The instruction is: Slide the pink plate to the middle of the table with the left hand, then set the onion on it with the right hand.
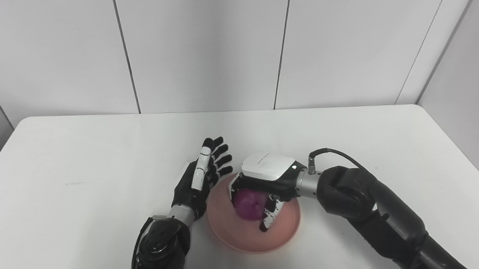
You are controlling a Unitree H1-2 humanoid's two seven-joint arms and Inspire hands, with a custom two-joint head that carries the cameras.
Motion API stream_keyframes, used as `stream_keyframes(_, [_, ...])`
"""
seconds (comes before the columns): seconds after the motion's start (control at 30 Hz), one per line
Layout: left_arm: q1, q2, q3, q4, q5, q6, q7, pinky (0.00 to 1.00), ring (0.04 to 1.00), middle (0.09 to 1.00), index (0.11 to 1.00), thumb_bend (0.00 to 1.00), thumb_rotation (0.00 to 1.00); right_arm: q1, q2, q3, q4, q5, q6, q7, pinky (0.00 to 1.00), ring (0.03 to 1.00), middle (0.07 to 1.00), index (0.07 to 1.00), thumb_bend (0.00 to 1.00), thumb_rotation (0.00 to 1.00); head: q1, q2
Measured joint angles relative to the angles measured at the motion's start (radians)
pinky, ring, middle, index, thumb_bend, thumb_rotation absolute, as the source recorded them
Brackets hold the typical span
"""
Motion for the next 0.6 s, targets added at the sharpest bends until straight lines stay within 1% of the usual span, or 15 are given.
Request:
stream_keyframes(0.03, [0.0,0.0,0.0,0.0,0.0,0.0,0.0,0.83,0.892,0.927,0.898,0.64,0.98,-0.001,0.0,0.0,-0.002,0.0,0.0,0.003,0.4,0.481,0.481,0.505,0.53,0.01,0.002,-0.002])
stream_keyframes(0.07, [0.0,0.0,0.0,0.0,0.0,0.0,0.0,0.83,0.891,0.926,0.898,0.64,0.98,-0.001,0.0,0.0,-0.002,0.0,0.0,0.005,0.41,0.497,0.535,0.5,0.52,0.08,0.002,-0.002])
stream_keyframes(0.1, [0.0,0.0,0.0,0.0,0.0,0.0,0.0,0.83,0.89,0.925,0.896,0.65,0.98,-0.002,0.0,-0.001,-0.003,0.0,0.0,0.008,0.42,0.51,0.567,0.498,0.52,0.12,0.002,-0.002])
stream_keyframes(0.13, [0.0,0.0,0.0,0.0,0.0,0.0,0.0,0.83,0.889,0.923,0.895,0.65,0.98,-0.001,0.0,-0.003,-0.004,0.0,0.0,0.012,0.43,0.528,0.603,0.525,0.59,0.18,0.002,-0.002])
stream_keyframes(0.17, [0.0,0.0,0.0,0.0,0.0,0.0,0.0,0.82,0.887,0.922,0.894,0.65,0.98,-0.001,0.0,-0.005,-0.006,0.0,0.001,0.015,0.44,0.542,0.624,0.594,0.77,0.29,0.002,-0.002])
stream_keyframes(0.2, [0.0,0.0,0.0,0.0,0.0,0.0,0.0,0.82,0.887,0.923,0.894,0.65,0.98,-0.001,0.0,-0.007,-0.008,0.0,0.001,0.015,0.45,0.551,0.637,0.625,0.86,0.35,0.002,-0.002])
stream_keyframes(0.27, [0.0,0.0,0.001,0.001,0.0,0.0,0.0,0.82,0.886,0.923,0.893,0.65,0.98,-0.001,0.0,-0.013,-0.014,0.0,0.001,0.015,0.45,0.554,0.647,0.647,0.91,0.4,0.002,-0.002])
stream_keyframes(0.33, [0.0,0.0,0.001,0.001,0.0,0.0,0.0,0.82,0.886,0.924,0.89,0.65,0.98,-0.001,0.0,-0.02,-0.023,-0.001,0.001,0.015,0.44,0.553,0.653,0.656,0.96,0.45,-0.002,-0.002])
stream_keyframes(0.43, [0.0,0.0,0.001,0.001,0.0,0.0,0.0,0.81,0.885,0.925,0.887,0.64,0.98,-0.001,0.0,-0.027,-0.038,-0.002,0.0,0.015,0.45,0.572,0.671,0.666,0.99,0.51,-0.002,-0.002])
stream_keyframes(0.6, [0.0,0.0,0.002,0.001,0.0,0.0,0.0,0.81,0.885,0.925,0.895,0.64,0.99,-0.001,0.0,-0.036,-0.041,-0.006,0.0,0.015,0.46,0.586,0.69,0.694,1.0,0.57,-0.005,-0.002])
